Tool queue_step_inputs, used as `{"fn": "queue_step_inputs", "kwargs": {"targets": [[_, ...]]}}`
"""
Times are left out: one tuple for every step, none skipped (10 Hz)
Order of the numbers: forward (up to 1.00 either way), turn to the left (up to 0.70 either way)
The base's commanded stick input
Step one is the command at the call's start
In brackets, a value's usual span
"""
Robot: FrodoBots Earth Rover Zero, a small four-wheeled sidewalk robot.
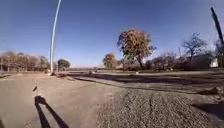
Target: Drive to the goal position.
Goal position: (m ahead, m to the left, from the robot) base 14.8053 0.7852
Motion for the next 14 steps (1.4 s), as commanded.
{"fn": "queue_step_inputs", "kwargs": {"targets": [[0.5,0.0],[0.5,0.0],[0.5,0.0],[0.5,0.0],[0.5,0.0],[0.5,0.0],[0.5,0.0],[0.5,0.0],[0.5,0.0],[0.5,0.0],[0.5,0.0],[0.5,0.0],[0.5,0.0],[0.5,0.0]]}}
